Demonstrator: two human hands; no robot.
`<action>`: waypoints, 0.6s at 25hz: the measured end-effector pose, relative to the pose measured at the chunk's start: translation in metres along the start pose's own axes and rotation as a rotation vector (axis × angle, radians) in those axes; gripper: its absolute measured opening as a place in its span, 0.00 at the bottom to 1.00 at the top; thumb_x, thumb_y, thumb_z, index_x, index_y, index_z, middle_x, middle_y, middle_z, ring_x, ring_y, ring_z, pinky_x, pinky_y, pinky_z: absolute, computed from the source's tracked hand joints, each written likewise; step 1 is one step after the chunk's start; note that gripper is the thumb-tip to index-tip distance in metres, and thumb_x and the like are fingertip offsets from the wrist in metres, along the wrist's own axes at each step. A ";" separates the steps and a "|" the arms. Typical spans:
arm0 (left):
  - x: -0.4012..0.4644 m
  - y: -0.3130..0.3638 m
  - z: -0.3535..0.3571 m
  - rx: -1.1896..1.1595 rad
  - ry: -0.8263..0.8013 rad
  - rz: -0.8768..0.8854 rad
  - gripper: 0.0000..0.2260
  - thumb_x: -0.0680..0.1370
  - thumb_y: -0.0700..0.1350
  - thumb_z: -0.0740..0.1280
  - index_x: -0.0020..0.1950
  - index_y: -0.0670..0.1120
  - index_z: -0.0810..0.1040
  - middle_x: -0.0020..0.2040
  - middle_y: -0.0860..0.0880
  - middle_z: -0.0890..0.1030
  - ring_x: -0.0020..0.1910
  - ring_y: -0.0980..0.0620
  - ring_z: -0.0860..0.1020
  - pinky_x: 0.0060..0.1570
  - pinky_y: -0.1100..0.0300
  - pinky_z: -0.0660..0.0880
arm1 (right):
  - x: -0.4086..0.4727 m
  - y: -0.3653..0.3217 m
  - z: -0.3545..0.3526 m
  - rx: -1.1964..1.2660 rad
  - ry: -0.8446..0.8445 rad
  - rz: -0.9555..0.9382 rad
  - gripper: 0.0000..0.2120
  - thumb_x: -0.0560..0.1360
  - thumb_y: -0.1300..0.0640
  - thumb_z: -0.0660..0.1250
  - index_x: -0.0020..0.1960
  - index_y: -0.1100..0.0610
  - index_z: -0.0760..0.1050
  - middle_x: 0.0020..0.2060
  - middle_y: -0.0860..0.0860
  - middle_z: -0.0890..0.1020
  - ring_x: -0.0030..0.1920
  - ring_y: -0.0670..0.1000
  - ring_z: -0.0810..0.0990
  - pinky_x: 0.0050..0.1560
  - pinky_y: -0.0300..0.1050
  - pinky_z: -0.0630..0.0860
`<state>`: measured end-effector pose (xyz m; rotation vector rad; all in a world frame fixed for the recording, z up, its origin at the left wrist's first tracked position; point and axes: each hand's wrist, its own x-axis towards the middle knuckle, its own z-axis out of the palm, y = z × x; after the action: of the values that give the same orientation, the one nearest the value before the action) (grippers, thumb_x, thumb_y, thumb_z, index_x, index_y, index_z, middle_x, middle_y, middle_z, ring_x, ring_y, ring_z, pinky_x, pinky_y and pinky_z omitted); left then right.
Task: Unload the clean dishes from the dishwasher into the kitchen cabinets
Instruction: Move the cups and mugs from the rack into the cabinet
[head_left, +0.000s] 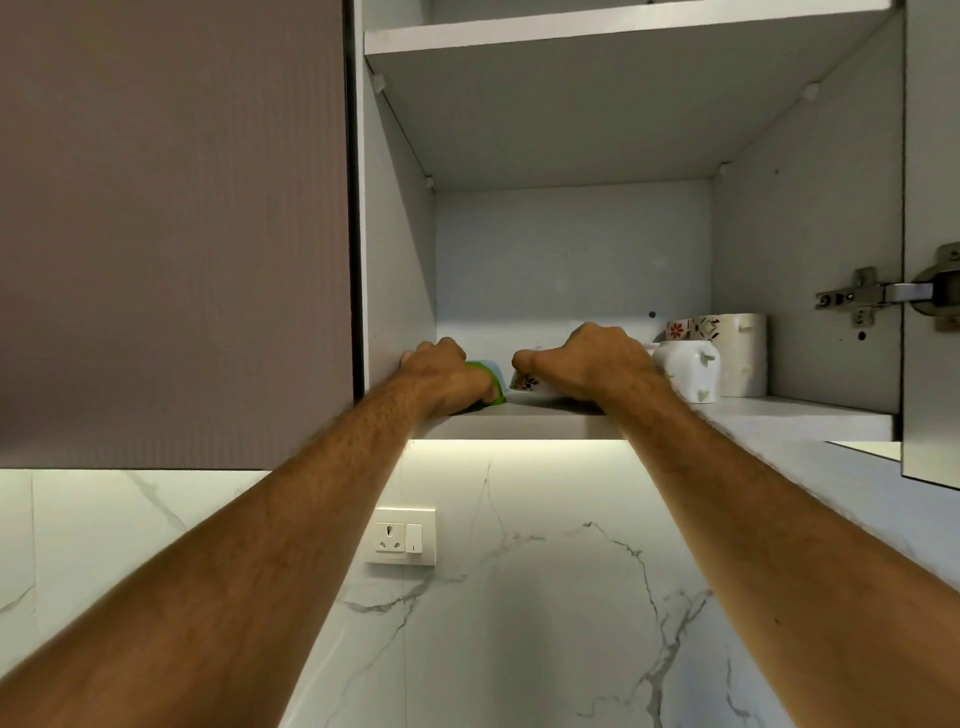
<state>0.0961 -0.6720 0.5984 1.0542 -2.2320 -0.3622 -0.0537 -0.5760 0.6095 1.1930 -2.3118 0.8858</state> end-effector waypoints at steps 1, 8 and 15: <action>0.003 -0.002 0.001 0.010 0.005 0.012 0.34 0.68 0.57 0.73 0.70 0.47 0.68 0.62 0.45 0.72 0.62 0.45 0.71 0.61 0.48 0.75 | 0.000 0.002 0.001 0.002 -0.007 0.008 0.31 0.70 0.28 0.63 0.49 0.57 0.77 0.40 0.53 0.79 0.41 0.52 0.76 0.42 0.46 0.73; 0.005 -0.001 0.002 0.134 0.027 0.088 0.34 0.73 0.62 0.70 0.73 0.47 0.67 0.68 0.43 0.71 0.64 0.44 0.72 0.64 0.48 0.72 | 0.000 0.003 0.009 -0.050 0.003 -0.038 0.36 0.67 0.25 0.63 0.53 0.57 0.79 0.43 0.53 0.80 0.44 0.52 0.79 0.47 0.48 0.78; -0.003 -0.001 0.001 0.033 0.045 0.045 0.30 0.74 0.49 0.65 0.75 0.46 0.62 0.69 0.43 0.68 0.67 0.43 0.67 0.65 0.47 0.70 | -0.009 0.000 0.002 -0.089 -0.058 -0.083 0.42 0.66 0.23 0.63 0.67 0.54 0.72 0.60 0.55 0.78 0.56 0.55 0.77 0.55 0.50 0.77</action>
<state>0.0969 -0.6704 0.5961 1.0172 -2.2246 -0.2797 -0.0491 -0.5723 0.6022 1.2817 -2.3032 0.7205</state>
